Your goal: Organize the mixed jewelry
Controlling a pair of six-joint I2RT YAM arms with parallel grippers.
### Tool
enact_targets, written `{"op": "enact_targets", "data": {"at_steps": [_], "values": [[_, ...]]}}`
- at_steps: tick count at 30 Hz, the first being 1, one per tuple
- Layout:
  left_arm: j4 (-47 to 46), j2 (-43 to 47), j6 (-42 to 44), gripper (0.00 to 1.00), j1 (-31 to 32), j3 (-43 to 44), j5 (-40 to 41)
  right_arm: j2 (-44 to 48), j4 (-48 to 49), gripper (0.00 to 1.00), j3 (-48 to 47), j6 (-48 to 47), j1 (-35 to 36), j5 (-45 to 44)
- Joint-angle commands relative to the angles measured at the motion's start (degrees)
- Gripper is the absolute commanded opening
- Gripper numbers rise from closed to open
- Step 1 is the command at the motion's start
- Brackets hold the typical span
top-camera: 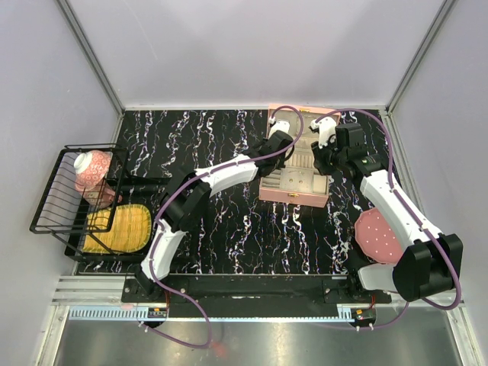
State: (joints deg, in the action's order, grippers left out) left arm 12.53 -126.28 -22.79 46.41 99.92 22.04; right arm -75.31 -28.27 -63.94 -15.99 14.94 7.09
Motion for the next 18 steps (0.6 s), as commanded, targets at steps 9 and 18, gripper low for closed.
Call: {"op": "enact_targets", "data": {"at_steps": [9, 18], "values": [[2.67, -1.60, -1.82, 0.00, 0.43, -1.83, -1.56, 0.34, 1.99, 0.31, 0.31, 0.61, -0.08, 0.99], [2.67, -0.20, -0.77, 0.16, 0.43, -1.39, -2.80, 0.25, 1.99, 0.31, 0.31, 0.61, -0.17, 1.17]]}}
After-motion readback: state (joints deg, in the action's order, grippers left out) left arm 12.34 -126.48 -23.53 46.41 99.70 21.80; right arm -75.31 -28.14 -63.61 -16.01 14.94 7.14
